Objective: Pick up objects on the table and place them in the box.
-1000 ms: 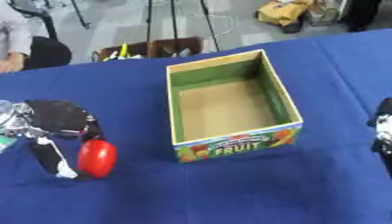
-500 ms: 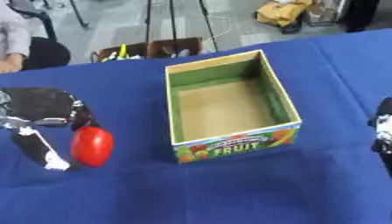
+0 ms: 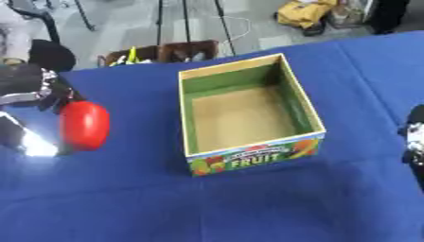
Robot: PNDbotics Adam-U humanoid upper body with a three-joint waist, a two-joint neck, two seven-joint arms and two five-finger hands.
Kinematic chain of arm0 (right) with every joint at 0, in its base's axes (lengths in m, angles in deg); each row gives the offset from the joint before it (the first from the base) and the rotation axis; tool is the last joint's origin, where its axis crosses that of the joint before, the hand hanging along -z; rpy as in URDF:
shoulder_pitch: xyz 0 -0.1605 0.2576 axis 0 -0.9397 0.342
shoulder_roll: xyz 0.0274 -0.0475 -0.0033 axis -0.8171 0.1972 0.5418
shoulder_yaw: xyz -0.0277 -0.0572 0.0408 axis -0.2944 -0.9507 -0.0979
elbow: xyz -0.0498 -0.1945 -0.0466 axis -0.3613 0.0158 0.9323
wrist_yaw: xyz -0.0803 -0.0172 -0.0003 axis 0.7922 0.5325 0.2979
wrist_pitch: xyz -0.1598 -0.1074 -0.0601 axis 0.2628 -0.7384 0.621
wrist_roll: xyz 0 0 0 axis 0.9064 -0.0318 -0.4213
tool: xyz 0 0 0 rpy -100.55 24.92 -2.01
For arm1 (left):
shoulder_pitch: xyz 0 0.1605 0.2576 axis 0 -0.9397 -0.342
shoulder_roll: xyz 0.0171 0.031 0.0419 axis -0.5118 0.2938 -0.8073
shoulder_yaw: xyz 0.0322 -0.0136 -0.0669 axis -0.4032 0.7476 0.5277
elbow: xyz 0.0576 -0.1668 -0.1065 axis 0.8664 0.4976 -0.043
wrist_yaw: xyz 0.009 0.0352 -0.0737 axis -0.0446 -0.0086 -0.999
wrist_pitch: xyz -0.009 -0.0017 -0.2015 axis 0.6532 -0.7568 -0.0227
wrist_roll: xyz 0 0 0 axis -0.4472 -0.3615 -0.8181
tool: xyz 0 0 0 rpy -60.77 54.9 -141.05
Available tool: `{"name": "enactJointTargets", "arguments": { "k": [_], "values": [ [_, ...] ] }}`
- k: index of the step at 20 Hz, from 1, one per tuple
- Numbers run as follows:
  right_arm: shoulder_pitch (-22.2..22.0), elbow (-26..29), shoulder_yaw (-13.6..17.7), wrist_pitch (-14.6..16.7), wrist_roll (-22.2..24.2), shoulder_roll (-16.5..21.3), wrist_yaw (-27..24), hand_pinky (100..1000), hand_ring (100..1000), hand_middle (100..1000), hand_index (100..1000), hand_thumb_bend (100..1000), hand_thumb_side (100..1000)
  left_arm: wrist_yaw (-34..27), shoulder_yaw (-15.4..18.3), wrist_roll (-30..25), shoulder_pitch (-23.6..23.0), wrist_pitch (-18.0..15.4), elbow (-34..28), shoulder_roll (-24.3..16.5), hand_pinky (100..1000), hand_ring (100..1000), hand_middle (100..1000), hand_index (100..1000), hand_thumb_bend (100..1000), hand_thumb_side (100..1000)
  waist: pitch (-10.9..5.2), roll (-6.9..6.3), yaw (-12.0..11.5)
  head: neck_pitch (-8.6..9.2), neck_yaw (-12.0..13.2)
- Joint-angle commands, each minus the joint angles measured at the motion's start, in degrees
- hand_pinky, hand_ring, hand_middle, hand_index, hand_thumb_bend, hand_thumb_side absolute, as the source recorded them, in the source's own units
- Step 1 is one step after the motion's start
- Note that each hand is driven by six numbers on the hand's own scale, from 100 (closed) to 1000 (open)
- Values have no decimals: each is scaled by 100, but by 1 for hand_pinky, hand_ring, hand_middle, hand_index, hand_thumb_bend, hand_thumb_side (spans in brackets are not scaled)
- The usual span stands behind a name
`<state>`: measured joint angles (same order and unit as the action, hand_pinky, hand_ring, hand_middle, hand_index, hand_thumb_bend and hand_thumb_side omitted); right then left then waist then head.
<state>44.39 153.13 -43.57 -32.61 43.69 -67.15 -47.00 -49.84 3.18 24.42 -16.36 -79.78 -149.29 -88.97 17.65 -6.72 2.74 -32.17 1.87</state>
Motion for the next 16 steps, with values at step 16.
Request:
{"name": "enactJointTargets", "arguments": {
  "k": [16],
  "values": [
    [75,123,27,17,-21,107,6,230,100,226,436,148,721,-388,431,19,285,16,383,-128,100,295,349,489,100,630,-86,25,19,44,96]
  ]
}}
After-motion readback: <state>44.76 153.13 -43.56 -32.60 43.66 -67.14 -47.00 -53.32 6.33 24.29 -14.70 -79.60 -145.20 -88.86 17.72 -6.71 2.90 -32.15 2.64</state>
